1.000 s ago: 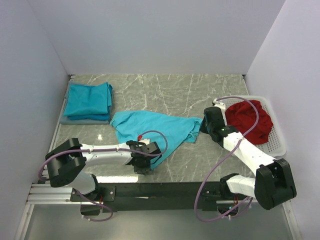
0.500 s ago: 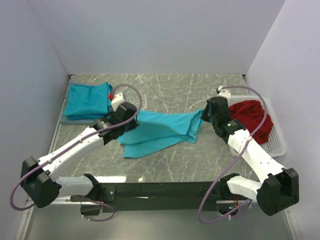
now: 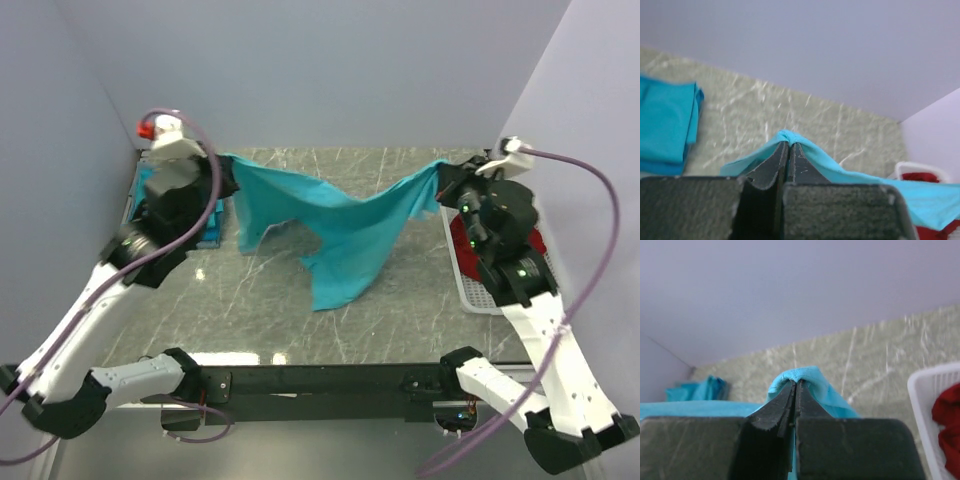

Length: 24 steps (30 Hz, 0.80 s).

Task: Fold and stack the t-shirts
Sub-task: Flatten the tshirt out

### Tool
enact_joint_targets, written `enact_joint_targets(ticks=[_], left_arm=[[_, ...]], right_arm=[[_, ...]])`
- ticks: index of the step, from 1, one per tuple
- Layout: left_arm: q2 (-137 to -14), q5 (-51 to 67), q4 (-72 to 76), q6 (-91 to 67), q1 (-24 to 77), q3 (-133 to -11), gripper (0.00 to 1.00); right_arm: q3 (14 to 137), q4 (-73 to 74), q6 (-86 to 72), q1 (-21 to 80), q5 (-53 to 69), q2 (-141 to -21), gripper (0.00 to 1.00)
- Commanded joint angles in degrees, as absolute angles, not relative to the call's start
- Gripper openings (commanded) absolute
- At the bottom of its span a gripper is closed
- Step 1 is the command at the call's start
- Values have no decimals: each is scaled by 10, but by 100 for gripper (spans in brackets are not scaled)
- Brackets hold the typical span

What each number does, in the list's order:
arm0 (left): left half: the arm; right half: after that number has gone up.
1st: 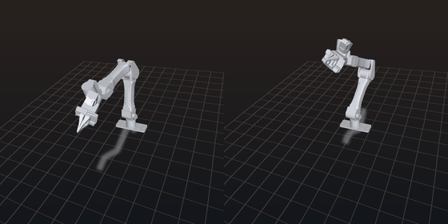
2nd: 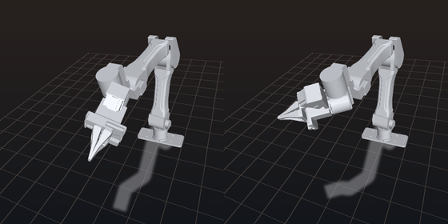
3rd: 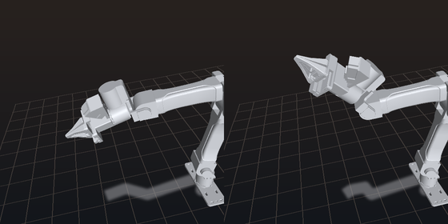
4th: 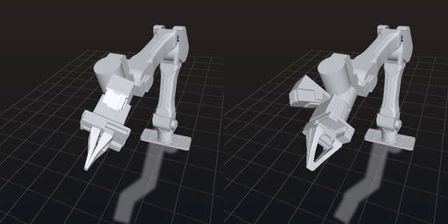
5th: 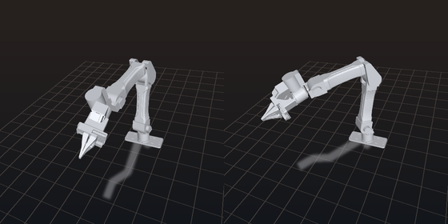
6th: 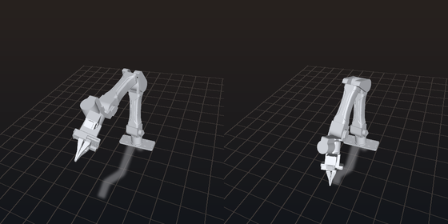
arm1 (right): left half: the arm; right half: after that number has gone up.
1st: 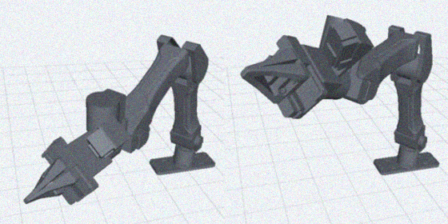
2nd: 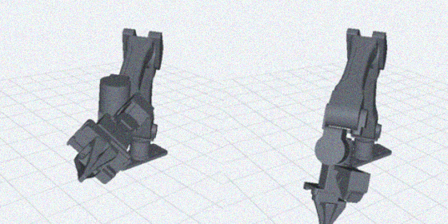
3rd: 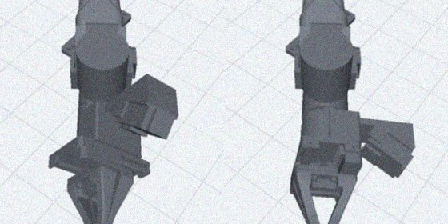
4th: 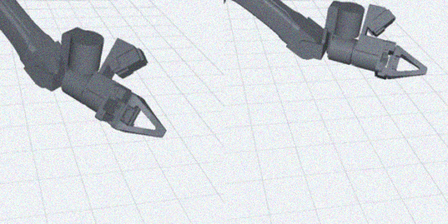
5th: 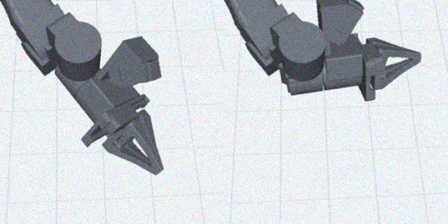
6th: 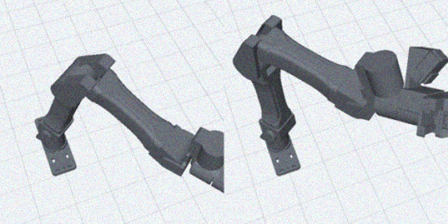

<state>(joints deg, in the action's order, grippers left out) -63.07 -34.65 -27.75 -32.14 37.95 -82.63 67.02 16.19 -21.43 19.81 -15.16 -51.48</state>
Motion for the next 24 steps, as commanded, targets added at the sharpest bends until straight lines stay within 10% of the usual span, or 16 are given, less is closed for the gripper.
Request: enact_joint_targets(ticks=[1, 24], left_arm=[[-572, -340, -218, -252, 378, -885, 1], [-456, -78, -198, -254, 378, -1009, 1]], right_arm=[[737, 172, -188, 193, -156, -484, 0], [988, 266, -148, 194, -5, -368, 0]])
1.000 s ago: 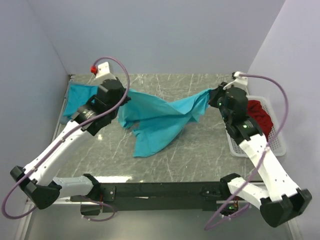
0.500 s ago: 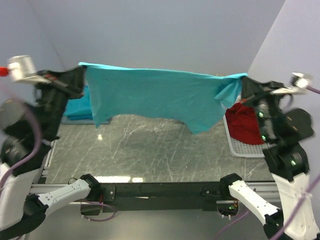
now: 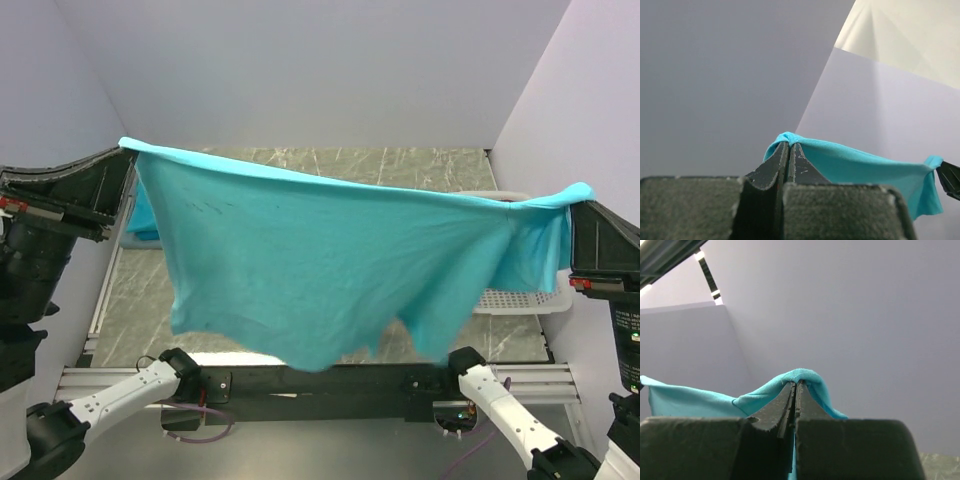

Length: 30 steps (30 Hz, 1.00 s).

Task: Fold and stack the t-shirts
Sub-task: Flatten the tshirt out

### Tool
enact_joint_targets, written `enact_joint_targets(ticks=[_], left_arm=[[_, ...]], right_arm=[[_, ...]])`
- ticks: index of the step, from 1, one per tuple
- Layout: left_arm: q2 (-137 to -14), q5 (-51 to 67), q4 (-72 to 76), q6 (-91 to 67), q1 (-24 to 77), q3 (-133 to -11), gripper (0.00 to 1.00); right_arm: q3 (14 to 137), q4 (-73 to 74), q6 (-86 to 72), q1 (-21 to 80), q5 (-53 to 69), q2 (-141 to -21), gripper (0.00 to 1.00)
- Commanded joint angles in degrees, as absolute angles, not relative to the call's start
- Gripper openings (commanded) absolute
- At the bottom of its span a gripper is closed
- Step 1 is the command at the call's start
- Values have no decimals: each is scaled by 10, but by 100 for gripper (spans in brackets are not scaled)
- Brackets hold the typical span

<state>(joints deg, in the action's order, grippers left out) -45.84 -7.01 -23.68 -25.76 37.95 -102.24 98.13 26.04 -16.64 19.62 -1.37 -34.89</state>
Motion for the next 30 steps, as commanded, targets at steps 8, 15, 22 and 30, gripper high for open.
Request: enact_joint_targets(ticks=[8, 15, 22, 30], left_arm=[[-577, -452, -189, -236, 376, -890, 1], [-659, -340, -107, -338, 215, -640, 19], [-808, -294, -119, -388, 170, -625, 99], [-814, -165, -83, -374, 170, -602, 100]], right_arm=[[846, 191, -140, 194, -115, -427, 2], [647, 115, -160, 185, -142, -574, 5], [662, 98, -134, 177, -69, -792, 82], [633, 117, -163, 177, -20, -787, 86]])
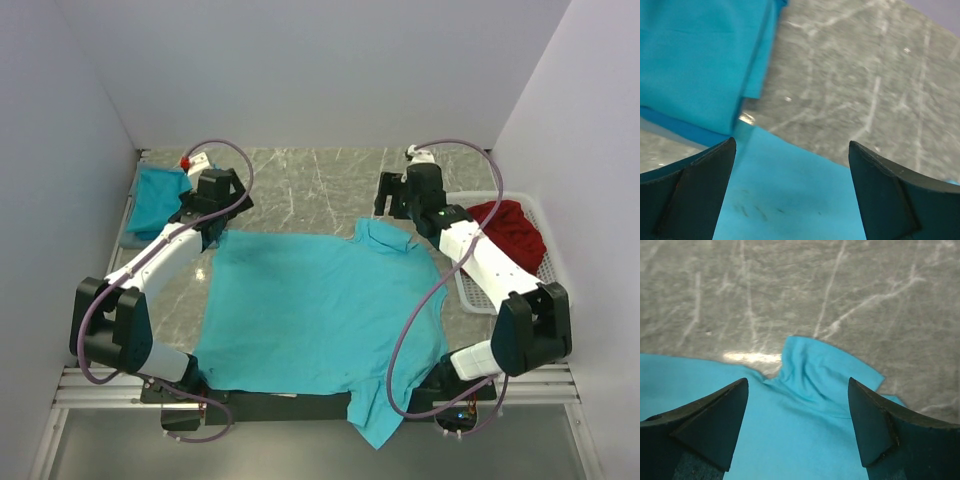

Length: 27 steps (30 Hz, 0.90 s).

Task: Fold and stack the t-shirts
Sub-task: Flatten the tshirt out

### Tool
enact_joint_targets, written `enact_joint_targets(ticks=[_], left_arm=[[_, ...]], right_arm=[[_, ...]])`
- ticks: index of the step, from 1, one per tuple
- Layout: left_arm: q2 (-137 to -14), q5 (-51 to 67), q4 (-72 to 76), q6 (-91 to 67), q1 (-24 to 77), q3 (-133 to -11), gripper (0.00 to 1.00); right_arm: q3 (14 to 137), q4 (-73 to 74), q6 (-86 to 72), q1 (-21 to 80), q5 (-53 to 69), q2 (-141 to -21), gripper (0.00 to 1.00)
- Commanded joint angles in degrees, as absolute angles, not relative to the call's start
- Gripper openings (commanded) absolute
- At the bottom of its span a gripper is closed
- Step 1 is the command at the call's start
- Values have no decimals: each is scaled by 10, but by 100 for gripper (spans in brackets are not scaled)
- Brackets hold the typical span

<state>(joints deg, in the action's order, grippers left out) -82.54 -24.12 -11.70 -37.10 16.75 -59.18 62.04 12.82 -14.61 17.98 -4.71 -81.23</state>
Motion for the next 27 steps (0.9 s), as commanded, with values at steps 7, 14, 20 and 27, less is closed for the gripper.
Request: enact_joint_targets(ticks=[7, 14, 20, 27], left_arm=[[-810, -24, -39, -412, 170, -528, 100], [-811, 18, -4, -441, 186, -452, 99], [-827, 2, -4, -440, 186, -425, 100], [-840, 2, 11, -438, 186, -411, 99]], right_arm=[[563, 163, -235, 178, 33, -802, 88], [557, 168, -256, 176, 21, -874, 88], [620, 183, -267, 164, 3, -976, 88], [698, 190, -270, 139, -32, -1047, 88]])
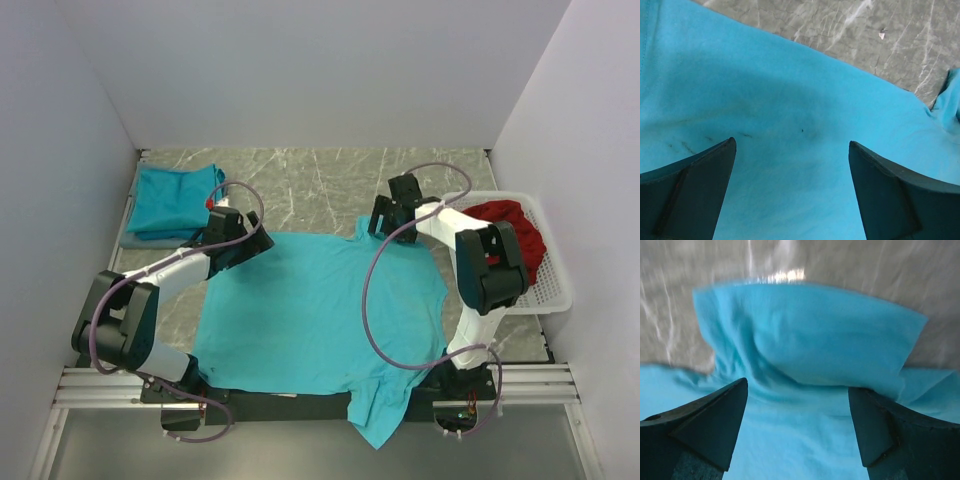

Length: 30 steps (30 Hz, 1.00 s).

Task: Fold and stack the t-shirts
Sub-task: Flatten the tshirt out

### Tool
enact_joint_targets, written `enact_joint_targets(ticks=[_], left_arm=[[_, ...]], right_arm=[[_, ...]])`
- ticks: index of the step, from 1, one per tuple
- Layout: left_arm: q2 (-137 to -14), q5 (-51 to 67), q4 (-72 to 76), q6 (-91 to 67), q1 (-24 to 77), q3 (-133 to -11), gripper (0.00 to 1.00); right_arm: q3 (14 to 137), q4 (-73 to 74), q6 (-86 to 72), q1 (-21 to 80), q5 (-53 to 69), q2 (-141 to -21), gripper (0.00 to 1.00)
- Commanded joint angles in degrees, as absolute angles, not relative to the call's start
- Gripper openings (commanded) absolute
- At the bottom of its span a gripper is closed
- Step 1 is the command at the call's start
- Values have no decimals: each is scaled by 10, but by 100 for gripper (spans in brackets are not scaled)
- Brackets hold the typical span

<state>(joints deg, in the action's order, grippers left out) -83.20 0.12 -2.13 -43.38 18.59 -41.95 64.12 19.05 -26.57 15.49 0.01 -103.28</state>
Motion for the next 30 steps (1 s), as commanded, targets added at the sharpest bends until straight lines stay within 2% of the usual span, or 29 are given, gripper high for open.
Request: enact_joint_targets(ticks=[1, 6, 9, 15, 21, 30], left_arm=[[-846, 2, 10, -438, 186, -410, 99], [-852, 18, 17, -436, 185, -404, 100], [-839, 21, 14, -433, 185, -410, 99], [-811, 29, 21, -439, 186, -402, 99], [-817, 24, 18, -441, 186, -404, 99], [-854, 31, 30, -447, 186, -413, 100]], right_arm=[[729, 199, -265, 135, -46, -1066, 88], [840, 216, -249, 112, -16, -1139, 88], [877, 240, -236, 110, -10, -1133, 88], [797, 217, -223, 113, 10, -1035, 88], [699, 227, -222, 132, 2, -992, 88], [711, 258, -223, 131, -12, -1055, 88]])
